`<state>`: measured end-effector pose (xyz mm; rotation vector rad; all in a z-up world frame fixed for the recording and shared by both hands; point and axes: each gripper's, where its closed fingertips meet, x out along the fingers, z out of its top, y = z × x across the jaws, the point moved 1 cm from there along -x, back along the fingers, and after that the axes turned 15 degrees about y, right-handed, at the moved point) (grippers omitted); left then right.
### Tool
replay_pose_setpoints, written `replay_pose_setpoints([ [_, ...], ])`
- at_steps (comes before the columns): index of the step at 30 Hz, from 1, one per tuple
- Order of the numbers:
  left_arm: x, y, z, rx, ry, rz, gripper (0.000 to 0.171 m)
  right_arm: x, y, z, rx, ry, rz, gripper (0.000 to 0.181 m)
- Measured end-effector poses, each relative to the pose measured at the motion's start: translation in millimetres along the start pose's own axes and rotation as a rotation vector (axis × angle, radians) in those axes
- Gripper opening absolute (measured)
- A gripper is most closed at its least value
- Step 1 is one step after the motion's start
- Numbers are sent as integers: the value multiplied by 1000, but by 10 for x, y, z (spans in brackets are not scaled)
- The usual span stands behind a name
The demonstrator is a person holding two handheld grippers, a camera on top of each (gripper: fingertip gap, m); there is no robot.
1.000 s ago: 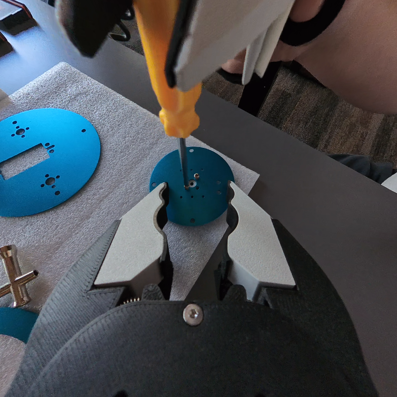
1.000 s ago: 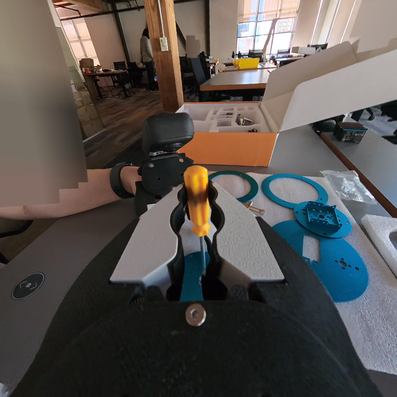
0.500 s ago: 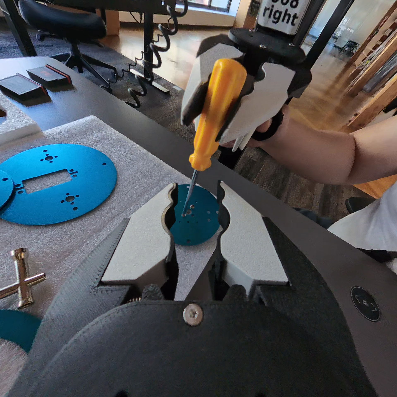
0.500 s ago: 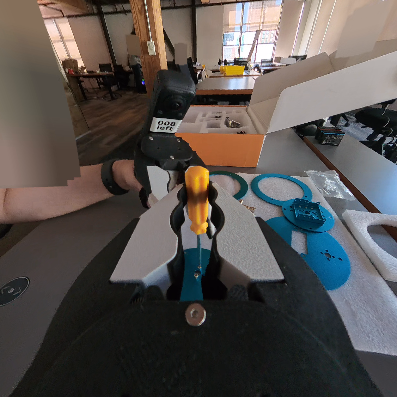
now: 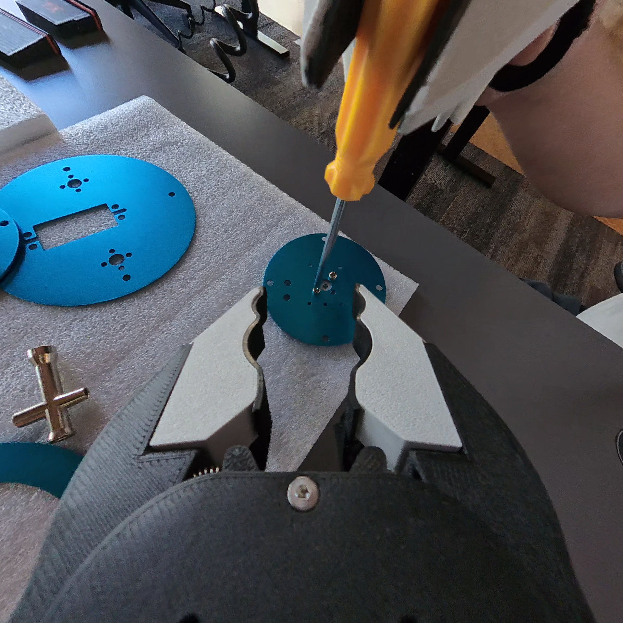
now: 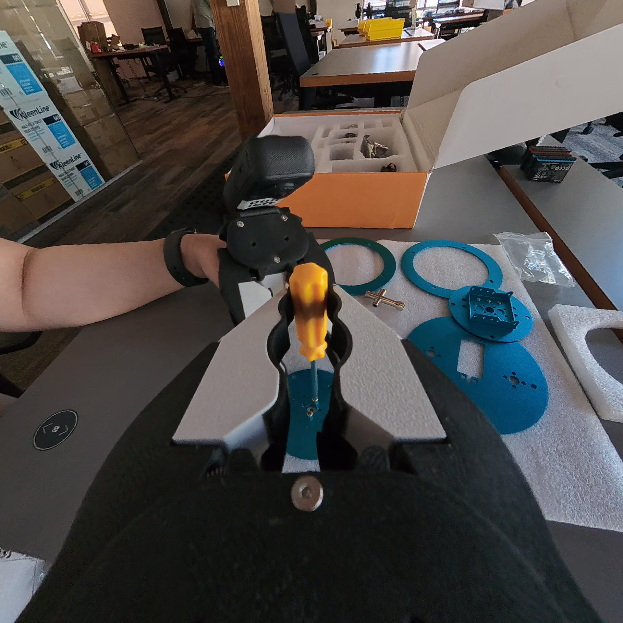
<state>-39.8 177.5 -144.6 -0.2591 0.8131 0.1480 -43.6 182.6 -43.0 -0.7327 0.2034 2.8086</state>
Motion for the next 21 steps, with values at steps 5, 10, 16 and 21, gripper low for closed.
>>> replay_pose_setpoints([
  [5,101,-57,-45,47,67,23,49,8,-1,10,-8,29,-6,17],
  [10,138,-86,-25,70,73,46,51,44,2,25,-14,64,2,17],
  [16,111,-115,4,72,49,32,44,63,-16,23,24,78,19,18],
  [21,-121,-40,143,6,-89,-5,35,50,-19,17,33,101,19,18],
])
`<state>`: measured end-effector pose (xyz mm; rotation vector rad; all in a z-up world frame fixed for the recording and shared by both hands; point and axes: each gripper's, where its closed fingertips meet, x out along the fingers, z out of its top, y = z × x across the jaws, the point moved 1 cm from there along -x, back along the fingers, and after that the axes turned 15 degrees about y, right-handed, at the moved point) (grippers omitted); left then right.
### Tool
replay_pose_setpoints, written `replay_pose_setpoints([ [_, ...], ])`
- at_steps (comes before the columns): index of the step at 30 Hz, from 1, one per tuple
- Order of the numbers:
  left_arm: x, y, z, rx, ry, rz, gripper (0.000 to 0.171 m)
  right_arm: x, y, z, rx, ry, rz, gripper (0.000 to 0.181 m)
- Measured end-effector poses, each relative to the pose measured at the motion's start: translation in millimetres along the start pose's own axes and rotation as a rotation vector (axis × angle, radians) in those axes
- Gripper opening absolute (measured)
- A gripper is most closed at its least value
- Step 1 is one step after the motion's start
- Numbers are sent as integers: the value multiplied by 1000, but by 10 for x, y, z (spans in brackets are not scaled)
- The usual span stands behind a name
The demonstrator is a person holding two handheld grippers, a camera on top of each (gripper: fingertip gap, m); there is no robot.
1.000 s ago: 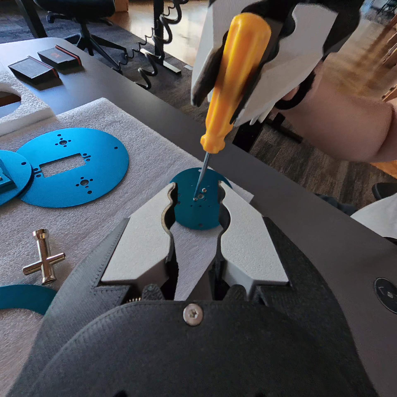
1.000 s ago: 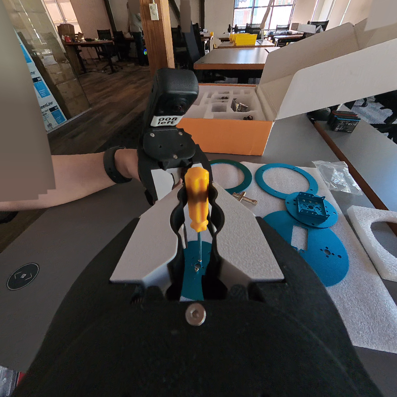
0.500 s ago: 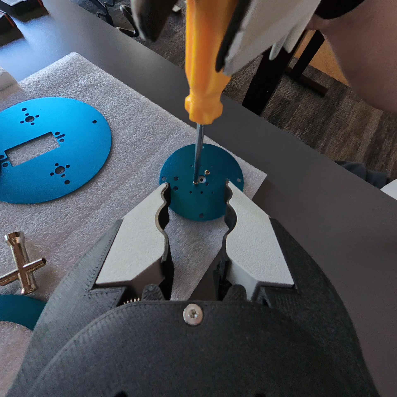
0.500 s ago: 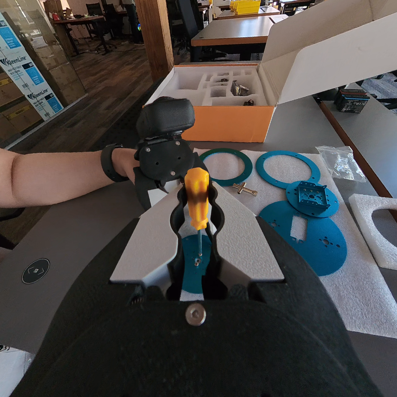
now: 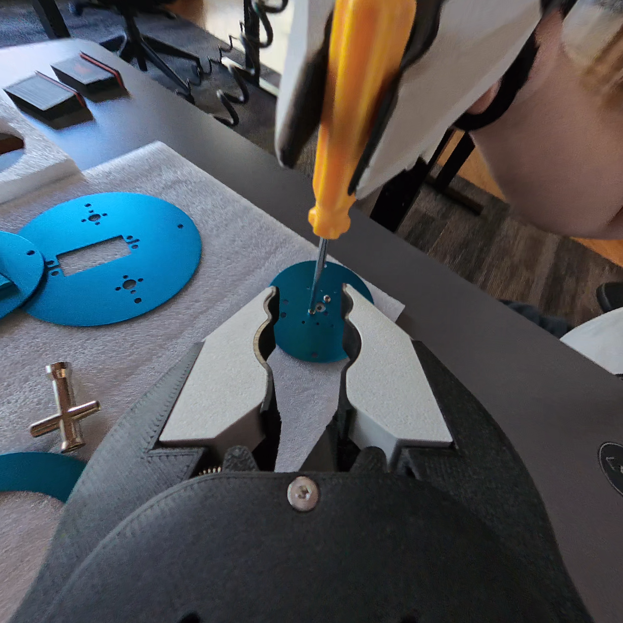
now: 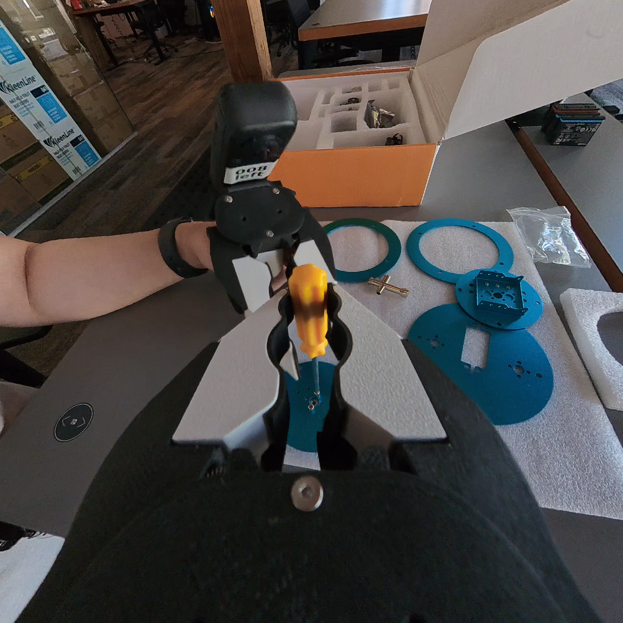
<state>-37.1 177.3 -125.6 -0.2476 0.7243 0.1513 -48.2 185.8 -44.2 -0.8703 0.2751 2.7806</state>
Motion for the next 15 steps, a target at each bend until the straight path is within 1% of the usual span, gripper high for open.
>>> replay_pose_setpoints([
  [2,-87,-4,77,-14,-65,-24,31,-6,1,-4,-7,17,-7,17],
  [3,-103,-1,76,-19,-67,-30,30,-8,2,-4,-10,27,-12,18],
  [9,-8,11,-87,5,36,-5,36,-13,7,-15,-8,82,-32,18],
  [11,52,2,-142,27,83,15,39,-23,5,-20,-1,100,-40,18],
  [15,125,-23,-193,49,128,23,46,-39,5,-31,13,121,-49,18],
])
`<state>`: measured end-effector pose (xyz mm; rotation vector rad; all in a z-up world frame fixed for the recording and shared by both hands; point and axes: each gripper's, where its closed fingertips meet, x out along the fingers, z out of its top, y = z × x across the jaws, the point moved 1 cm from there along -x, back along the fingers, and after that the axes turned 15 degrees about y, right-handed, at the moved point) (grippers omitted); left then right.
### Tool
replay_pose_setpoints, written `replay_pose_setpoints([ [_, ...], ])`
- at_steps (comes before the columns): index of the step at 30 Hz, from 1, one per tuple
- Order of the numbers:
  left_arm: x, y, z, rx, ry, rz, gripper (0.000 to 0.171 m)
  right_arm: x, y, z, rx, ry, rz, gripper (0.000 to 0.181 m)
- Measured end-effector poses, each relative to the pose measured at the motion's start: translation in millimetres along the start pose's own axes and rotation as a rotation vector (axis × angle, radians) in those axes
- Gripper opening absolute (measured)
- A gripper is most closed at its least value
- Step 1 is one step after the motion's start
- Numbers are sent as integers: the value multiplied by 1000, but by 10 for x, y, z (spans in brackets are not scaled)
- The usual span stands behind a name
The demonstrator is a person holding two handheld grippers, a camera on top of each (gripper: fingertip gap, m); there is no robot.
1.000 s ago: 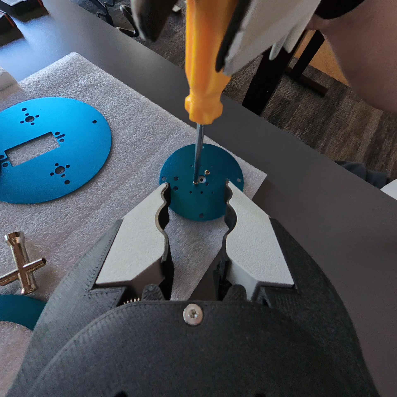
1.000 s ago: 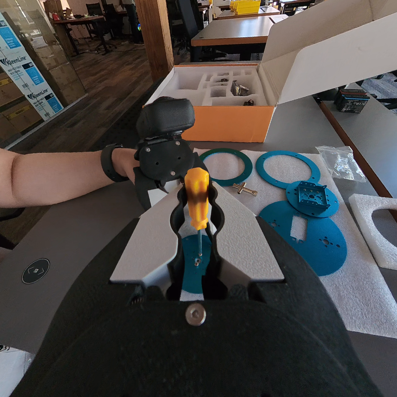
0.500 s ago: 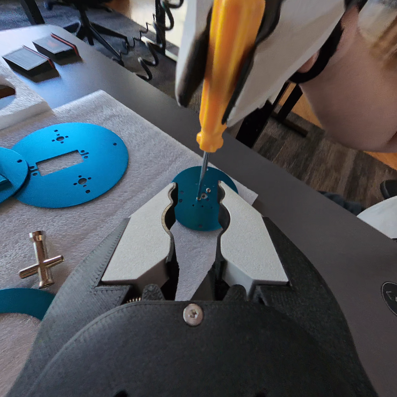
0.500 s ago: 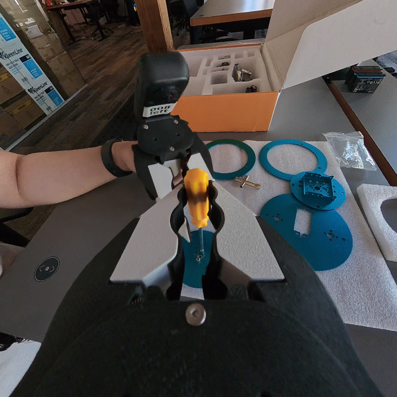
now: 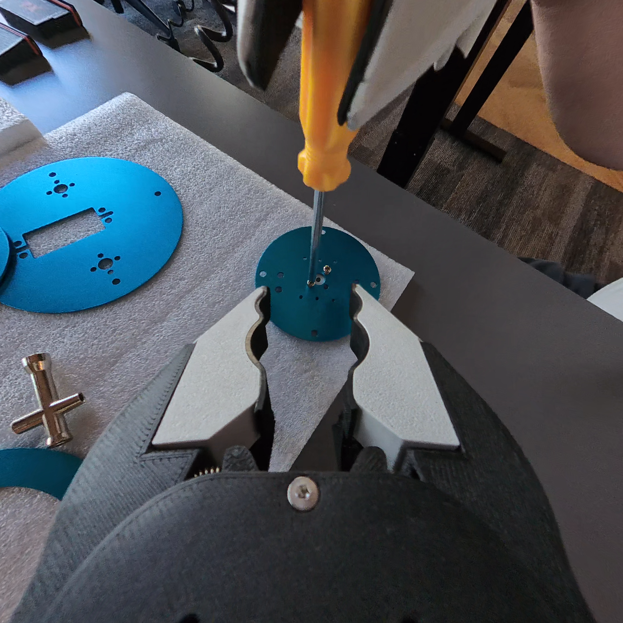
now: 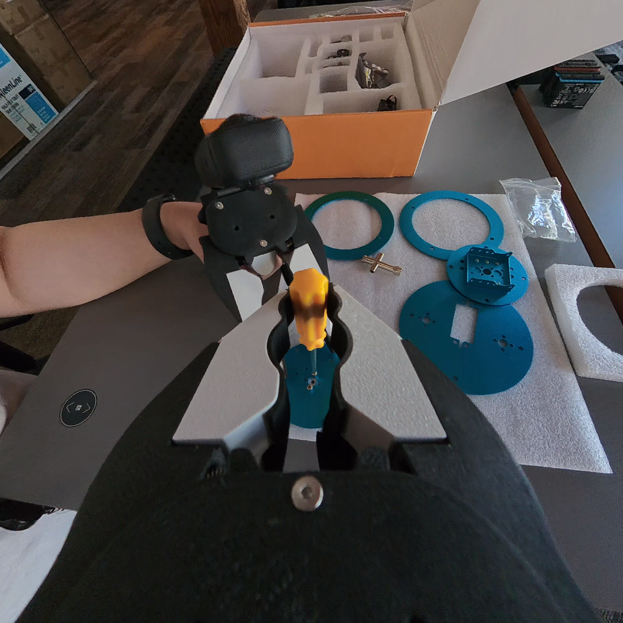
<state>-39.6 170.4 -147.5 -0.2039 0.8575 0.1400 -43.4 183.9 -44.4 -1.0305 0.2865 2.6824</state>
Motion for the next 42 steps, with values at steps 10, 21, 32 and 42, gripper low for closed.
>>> replay_pose_setpoints([
  [10,58,-16,-14,12,23,-2,42,43,34,10,-56,87,-39,18],
  [21,-108,-28,158,-5,-105,-36,33,58,32,7,-34,116,-17,17],
  [32,-340,-56,492,5,-319,-50,17,68,26,3,-49,168,-32,17],
  [42,-334,-49,492,-21,-322,-54,15,73,-3,-1,-63,209,-10,18],
])
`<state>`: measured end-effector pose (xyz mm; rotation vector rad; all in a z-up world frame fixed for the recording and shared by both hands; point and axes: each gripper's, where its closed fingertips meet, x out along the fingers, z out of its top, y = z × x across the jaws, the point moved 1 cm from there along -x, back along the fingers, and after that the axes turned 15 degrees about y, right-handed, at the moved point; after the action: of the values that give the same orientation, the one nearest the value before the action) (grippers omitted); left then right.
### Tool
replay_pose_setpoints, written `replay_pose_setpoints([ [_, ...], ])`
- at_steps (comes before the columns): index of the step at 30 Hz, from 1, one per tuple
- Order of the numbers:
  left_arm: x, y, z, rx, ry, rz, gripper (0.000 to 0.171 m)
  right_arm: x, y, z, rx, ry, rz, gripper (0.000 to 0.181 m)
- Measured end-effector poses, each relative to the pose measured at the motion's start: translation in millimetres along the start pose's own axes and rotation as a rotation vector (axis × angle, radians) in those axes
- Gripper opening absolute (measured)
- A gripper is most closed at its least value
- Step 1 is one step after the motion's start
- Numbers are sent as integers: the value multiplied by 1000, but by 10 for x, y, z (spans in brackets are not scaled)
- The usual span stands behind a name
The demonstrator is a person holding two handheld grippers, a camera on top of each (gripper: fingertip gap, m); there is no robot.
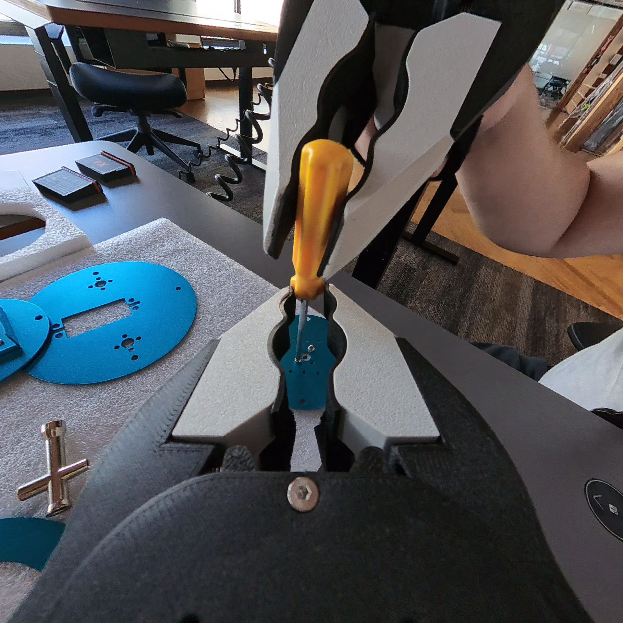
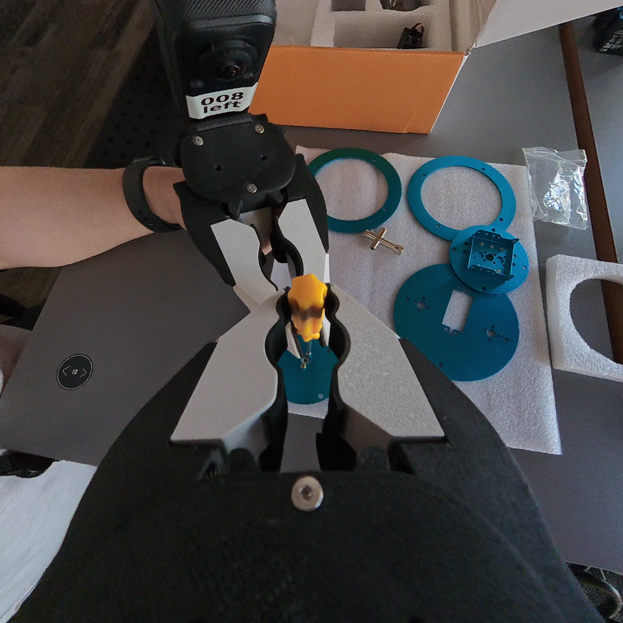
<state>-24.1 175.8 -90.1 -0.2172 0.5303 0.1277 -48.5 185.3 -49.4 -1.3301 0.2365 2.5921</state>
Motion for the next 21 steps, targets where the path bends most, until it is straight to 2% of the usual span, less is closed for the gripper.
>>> replay_pose_setpoints([
  [5,5,5,4,-11,-19,4,15,-85,15,50,-98,15,60,24],
  [8,7,-9,0,-6,-18,2,15,-249,36,113,-249,32,72,32],
  [11,14,-25,1,2,-14,-1,15,-316,49,61,-514,163,32,33],
  [13,15,-29,0,3,-13,-2,15,-301,20,2,-621,289,20,28],
  [15,11,-37,-5,6,-11,-3,14,-273,44,23,-663,351,39,27],
  [17,6,-43,-11,10,-7,-2,14,-245,87,27,-668,400,77,18],
  [21,-9,-23,-22,-1,-11,-4,14,-221,55,52,-645,455,57,19],
])
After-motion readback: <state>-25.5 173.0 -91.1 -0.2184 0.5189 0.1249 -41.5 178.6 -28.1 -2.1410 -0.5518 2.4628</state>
